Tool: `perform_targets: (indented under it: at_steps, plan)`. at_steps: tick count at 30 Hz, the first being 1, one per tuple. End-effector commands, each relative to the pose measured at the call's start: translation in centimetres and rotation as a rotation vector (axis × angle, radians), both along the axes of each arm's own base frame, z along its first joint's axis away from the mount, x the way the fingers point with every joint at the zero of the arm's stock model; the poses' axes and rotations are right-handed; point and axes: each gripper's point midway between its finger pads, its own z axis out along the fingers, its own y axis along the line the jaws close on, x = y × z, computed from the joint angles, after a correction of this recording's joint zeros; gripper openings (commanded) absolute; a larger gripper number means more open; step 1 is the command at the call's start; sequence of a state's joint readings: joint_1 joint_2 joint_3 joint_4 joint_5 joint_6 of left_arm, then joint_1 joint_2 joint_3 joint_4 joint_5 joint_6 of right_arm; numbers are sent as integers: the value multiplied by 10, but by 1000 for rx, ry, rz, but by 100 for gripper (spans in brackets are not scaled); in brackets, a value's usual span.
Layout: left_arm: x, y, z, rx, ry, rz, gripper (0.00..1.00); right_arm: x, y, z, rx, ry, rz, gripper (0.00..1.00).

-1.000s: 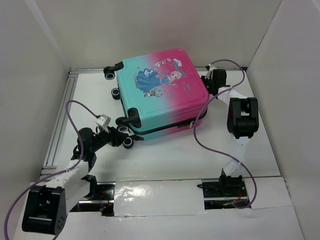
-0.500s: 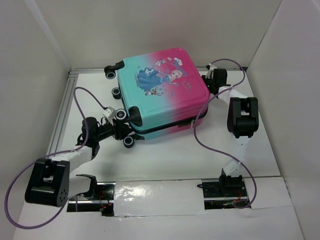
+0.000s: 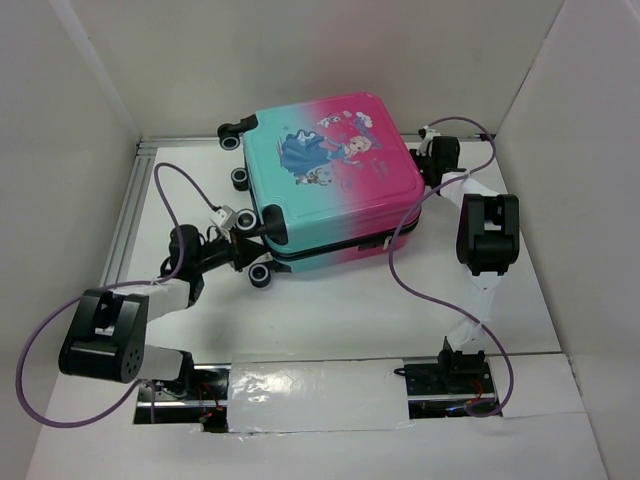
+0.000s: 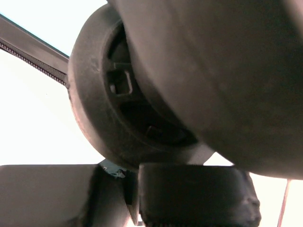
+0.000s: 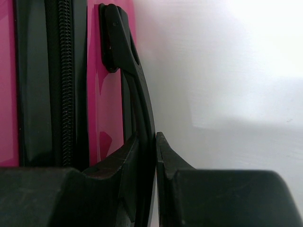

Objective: Pack the luggage

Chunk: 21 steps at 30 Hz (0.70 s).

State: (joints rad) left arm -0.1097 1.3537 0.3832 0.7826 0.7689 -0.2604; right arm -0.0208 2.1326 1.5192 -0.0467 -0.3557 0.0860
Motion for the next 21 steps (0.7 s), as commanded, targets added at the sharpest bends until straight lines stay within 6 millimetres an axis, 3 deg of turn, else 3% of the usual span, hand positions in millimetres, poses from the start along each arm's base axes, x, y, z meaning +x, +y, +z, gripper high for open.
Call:
perform_targets:
  at_steps: [1, 5, 11, 15, 16, 20, 21]
  plan:
    - [16, -11, 10, 18, -67, -26, 6, -51, 17, -66, 23, 273, 34, 0]
    - [16, -6, 16, 28, -63, 36, 5, -53, 15, -68, 16, 283, 27, 0]
    - [-5, 2, 25, -5, -37, 94, 0, -53, 14, -70, 25, 291, -3, 0]
    - [-19, 1, 18, -46, 1, 185, 0, -54, 7, -76, 16, 325, -74, 0]
    - [-26, 2, 7, -45, 29, 205, 0, -53, 3, -77, 4, 328, -102, 0]
    - [-45, -15, 4, -65, 13, 238, 0, -58, 2, -83, 25, 361, -155, 0]
    - [-49, -20, 12, -67, -21, 223, 0, -59, 2, -82, 41, 363, -171, 0]
